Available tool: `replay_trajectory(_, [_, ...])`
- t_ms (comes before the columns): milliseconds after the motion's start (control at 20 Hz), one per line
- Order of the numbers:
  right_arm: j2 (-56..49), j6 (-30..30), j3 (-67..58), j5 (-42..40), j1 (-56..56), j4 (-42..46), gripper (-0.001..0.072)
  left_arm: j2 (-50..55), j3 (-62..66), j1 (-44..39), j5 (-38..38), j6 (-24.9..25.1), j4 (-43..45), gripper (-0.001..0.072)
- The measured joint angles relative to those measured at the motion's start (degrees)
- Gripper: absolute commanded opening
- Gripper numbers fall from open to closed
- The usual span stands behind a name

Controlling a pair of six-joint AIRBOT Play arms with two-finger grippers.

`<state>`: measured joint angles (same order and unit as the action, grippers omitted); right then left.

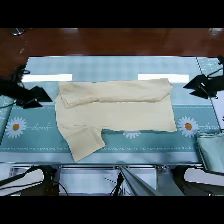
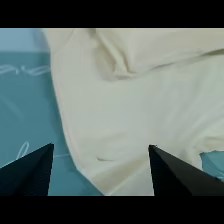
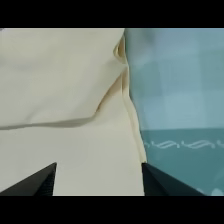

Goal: Fold the shirts.

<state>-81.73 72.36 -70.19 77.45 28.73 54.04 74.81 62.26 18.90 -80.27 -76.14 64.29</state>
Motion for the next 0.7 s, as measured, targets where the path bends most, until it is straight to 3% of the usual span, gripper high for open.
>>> replay_trajectory(300, [19.3,-3.9,25.2,-8.3,3.1,-10.8,0.0625,-17.9,-26.1,6.0,4.7,1.7,-2.1,0.0703])
replay_trajectory(700, [24.1,-6.4,30.9,-8.5,3.6,-16.0,0.0625,-22.4,-41.4,7.4,10.0,3.2,-12.8,0.0699])
